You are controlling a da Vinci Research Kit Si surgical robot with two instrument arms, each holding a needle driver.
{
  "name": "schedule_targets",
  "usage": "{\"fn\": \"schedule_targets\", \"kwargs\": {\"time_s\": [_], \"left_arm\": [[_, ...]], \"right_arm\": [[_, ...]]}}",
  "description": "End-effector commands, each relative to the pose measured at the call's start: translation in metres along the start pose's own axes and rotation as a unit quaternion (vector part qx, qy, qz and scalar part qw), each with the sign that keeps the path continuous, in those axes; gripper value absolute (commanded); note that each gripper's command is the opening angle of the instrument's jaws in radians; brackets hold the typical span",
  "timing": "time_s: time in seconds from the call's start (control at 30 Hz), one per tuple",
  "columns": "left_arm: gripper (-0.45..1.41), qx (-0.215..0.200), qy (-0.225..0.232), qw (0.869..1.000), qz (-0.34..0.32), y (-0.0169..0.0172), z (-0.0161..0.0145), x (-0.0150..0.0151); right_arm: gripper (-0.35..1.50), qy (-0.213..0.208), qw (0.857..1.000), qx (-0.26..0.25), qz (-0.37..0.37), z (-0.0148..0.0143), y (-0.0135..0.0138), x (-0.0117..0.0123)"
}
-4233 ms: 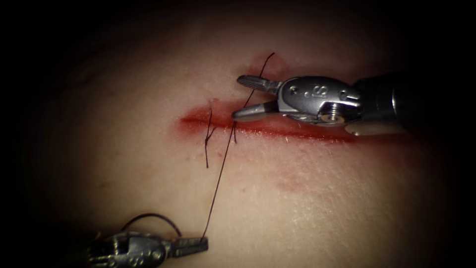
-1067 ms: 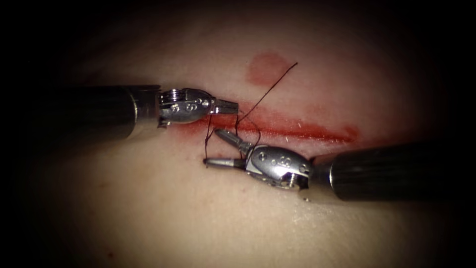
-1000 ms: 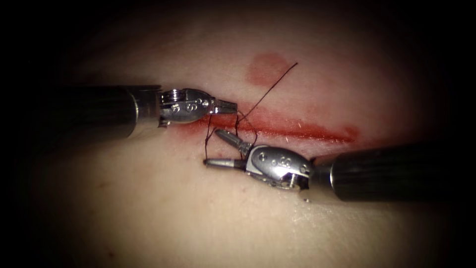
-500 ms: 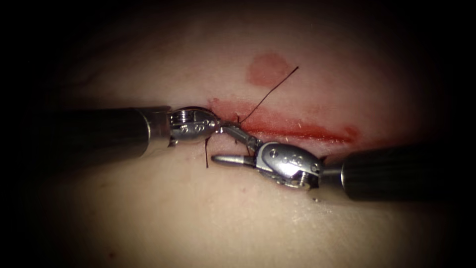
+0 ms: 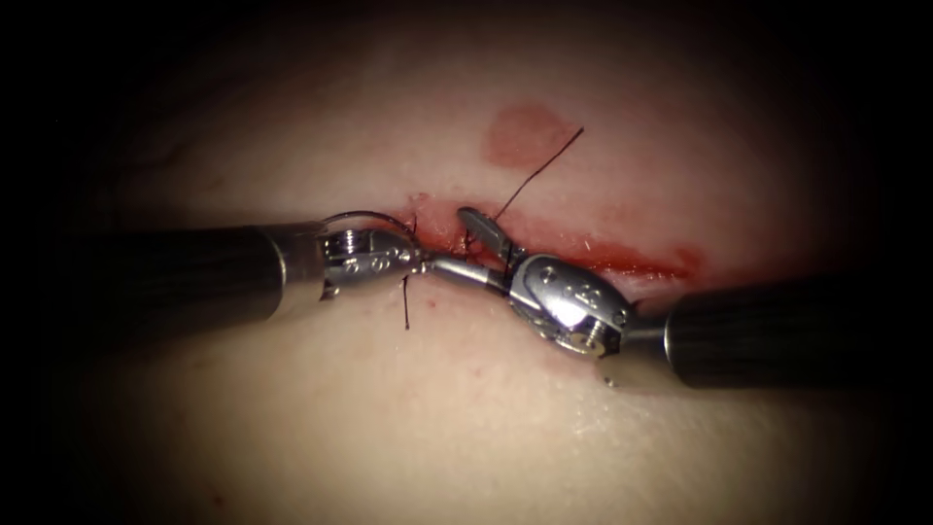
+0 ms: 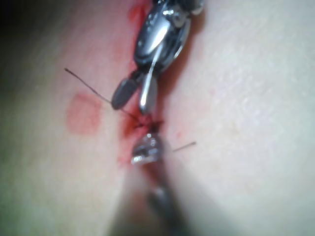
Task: Wound Closure
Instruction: Wrap the long suture once around the right gripper, then use the right gripper to grab the short suture end.
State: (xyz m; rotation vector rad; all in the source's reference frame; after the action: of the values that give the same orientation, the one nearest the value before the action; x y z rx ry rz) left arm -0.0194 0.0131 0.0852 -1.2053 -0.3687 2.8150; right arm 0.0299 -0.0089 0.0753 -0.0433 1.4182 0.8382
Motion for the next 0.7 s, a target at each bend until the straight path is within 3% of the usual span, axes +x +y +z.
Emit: {"fn": "schedule_targets", "kwargs": {"time_s": [0.03, 0.23, 0.47, 0.7], "left_arm": [[-0.45, -0.001, 0.001, 1.0, 0.0, 0.0001, 0.0008, 0.0], [-0.45, -0.001, 0.001, 1.0, 0.0, 0.0007, 0.0009, 0.0005], [-0.45, -0.004, 0.003, 1.0, -0.002, 0.0014, 0.0009, 0.0014], [-0.45, -0.007, 0.006, 1.0, -0.006, 0.0016, 0.0014, 0.0027]], "right_arm": [[0.76, -0.003, 1.0, -0.013, 0.008, 0.0003, -0.0004, -0.0011], [0.77, 0.003, 0.997, -0.071, 0.042, -0.0005, 0.0002, -0.0023], [0.76, 0.004, 0.991, -0.12, 0.055, -0.0035, 0.0005, -0.0018], [0.77, 0.002, 0.983, -0.164, 0.081, -0.0038, 0.0031, -0.0025]]}}
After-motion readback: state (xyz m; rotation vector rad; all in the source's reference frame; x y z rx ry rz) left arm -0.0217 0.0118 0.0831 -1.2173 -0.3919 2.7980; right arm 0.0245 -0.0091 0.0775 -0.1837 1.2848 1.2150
